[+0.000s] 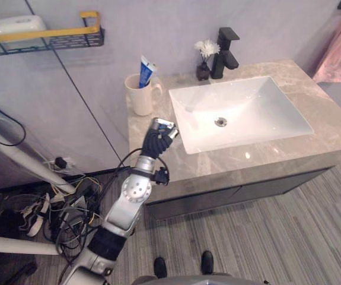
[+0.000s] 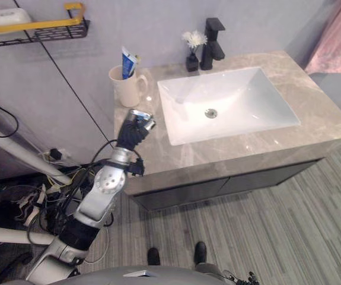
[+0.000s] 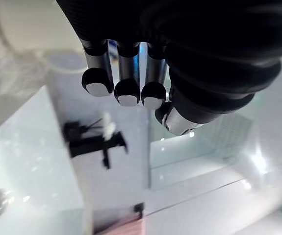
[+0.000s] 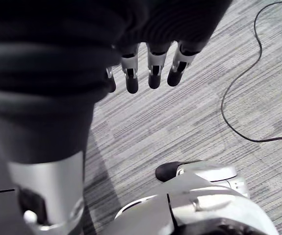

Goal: Organize washtable

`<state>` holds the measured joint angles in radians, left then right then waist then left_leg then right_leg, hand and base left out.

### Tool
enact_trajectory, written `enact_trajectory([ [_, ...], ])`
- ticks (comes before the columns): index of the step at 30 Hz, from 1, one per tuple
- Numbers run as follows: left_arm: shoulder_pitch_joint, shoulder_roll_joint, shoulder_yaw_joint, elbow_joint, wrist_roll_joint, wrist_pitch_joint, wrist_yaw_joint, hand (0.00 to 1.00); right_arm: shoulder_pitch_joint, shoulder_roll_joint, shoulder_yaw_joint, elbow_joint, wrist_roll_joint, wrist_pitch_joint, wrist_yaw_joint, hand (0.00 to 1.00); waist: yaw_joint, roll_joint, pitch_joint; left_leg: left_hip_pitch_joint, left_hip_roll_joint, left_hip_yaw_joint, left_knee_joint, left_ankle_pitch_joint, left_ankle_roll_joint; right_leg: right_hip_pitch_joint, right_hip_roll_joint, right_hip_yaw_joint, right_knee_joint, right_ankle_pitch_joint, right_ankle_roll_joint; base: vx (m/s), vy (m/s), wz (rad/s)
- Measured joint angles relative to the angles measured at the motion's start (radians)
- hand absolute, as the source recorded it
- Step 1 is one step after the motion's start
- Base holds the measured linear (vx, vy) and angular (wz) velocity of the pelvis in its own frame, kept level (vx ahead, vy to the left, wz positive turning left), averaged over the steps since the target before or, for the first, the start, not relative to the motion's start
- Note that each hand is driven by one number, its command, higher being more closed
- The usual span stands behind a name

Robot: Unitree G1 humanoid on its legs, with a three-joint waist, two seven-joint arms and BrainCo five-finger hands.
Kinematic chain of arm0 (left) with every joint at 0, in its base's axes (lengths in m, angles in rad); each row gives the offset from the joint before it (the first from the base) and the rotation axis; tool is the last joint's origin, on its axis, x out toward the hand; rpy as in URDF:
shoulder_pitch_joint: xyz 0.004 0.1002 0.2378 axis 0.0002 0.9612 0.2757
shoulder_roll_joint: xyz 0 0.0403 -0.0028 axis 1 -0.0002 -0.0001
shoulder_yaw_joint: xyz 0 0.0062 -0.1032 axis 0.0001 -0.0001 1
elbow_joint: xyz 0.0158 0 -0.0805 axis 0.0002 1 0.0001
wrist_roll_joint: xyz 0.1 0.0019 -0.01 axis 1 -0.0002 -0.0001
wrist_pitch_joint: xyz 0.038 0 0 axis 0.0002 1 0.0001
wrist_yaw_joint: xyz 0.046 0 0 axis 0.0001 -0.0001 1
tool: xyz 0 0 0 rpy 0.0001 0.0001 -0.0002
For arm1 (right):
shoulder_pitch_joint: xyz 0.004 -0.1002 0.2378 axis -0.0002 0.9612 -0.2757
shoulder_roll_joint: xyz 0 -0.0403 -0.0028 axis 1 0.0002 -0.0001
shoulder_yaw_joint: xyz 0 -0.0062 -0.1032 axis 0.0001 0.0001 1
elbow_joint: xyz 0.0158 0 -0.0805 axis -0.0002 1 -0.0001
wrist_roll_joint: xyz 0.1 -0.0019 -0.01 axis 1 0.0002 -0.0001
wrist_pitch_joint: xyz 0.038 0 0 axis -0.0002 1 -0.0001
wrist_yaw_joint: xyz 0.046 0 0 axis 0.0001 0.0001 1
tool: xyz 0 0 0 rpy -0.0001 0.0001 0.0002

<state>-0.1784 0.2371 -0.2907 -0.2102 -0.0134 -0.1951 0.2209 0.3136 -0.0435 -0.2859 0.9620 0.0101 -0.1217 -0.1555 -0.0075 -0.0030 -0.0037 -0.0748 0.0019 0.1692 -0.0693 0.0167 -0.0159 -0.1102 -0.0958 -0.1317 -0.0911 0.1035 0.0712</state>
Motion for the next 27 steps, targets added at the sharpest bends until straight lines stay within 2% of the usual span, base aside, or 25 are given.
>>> enact_trajectory([
  [4,0.178,-0.001,0.184,-0.167,-0.001,-0.054,-0.011,1.0,0.009,-0.013,0.003,0.031,0.006,0.001,0.001,0.0,0.02,0.002,-0.016,0.016,0.0,-0.045,0.001,0.0,0.0,0.049,-0.002,-0.047,0.0,-0.017,-0.001,-0.01,-0.002,0.29],
  [7,0.313,-0.027,0.329,-0.181,0.026,-0.055,0.013,1.0,0.021,-0.014,0.01,0.044,0.008,0.0,0.001,0.0,0.046,-0.007,-0.034,0.019,-0.001,-0.079,0.001,0.003,-0.005,0.068,-0.002,-0.083,0.0,-0.03,-0.002,0.01,-0.013,0.36],
  [9,0.382,-0.044,0.384,-0.132,0.042,-0.053,0.036,1.0,0.021,-0.014,0.011,0.062,0.009,0.001,0.001,0.0,0.058,-0.014,-0.038,0.028,-0.002,-0.107,-0.002,0.009,-0.006,0.088,-0.002,-0.113,0.0,-0.035,-0.002,0.02,-0.029,0.45],
  [11,0.434,-0.05,0.422,-0.031,0.052,-0.052,0.044,1.0,0.02,-0.014,0.014,0.062,0.009,0.0,0.002,0.0,0.072,-0.021,-0.045,0.03,-0.003,-0.129,-0.006,0.014,-0.007,0.099,-0.002,-0.137,0.0,-0.044,0.0,0.01,-0.026,0.41],
  [13,0.456,-0.075,0.479,0.194,0.061,-0.034,0.044,1.0,0.003,-0.017,0.014,0.062,0.009,0.0,0.003,0.0,0.074,-0.022,-0.047,0.032,-0.003,-0.148,-0.016,0.024,-0.006,0.106,-0.002,-0.155,0.0,-0.046,-0.003,0.0,-0.016,0.25],
  [16,0.465,-0.103,0.552,0.541,0.056,0.019,0.035,1.0,-0.013,-0.017,0.021,0.062,0.01,0.0,0.007,0.0,0.073,-0.029,-0.044,0.058,-0.002,-0.152,-0.019,0.027,-0.002,0.128,0.0,-0.158,0.0,-0.051,-0.004,0.01,-0.005,0.04],
  [20,0.461,-0.13,0.632,0.93,-0.025,0.054,-0.005,1.0,-0.017,-0.015,0.045,0.063,0.009,0.001,0.027,0.0,0.068,-0.04,-0.041,0.092,-0.003,-0.15,-0.03,0.017,-0.006,0.157,-0.002,-0.158,0.0,-0.071,0.006,0.0,0.0,0.0],
  [22,0.458,-0.145,0.64,1.058,-0.061,0.07,-0.023,1.0,-0.026,-0.016,0.045,0.071,0.009,0.002,0.03,0.0,0.063,-0.041,-0.039,0.093,-0.004,-0.148,-0.031,0.017,-0.006,0.159,-0.004,-0.157,0.007,-0.08,-0.001,0.0,0.0,0.0],
  [23,0.458,-0.157,0.64,1.139,-0.077,0.077,-0.037,0.0,-0.027,-0.017,0.044,0.071,0.009,0.002,0.034,0.0,0.056,-0.039,-0.037,0.103,-0.005,-0.149,-0.032,0.017,-0.005,0.16,-0.007,-0.157,0.019,-0.087,0.0,0.0,0.0,0.0],
  [27,0.458,-0.174,0.661,1.29,-0.115,0.115,-0.09,0.0,-0.046,-0.019,0.039,0.112,0.009,0.004,0.037,0.0,0.046,-0.039,-0.035,0.132,-0.005,-0.135,-0.034,0.006,-0.002,0.173,-0.011,-0.147,0.034,-0.102,0.001,-0.01,0.015,-0.08],
])
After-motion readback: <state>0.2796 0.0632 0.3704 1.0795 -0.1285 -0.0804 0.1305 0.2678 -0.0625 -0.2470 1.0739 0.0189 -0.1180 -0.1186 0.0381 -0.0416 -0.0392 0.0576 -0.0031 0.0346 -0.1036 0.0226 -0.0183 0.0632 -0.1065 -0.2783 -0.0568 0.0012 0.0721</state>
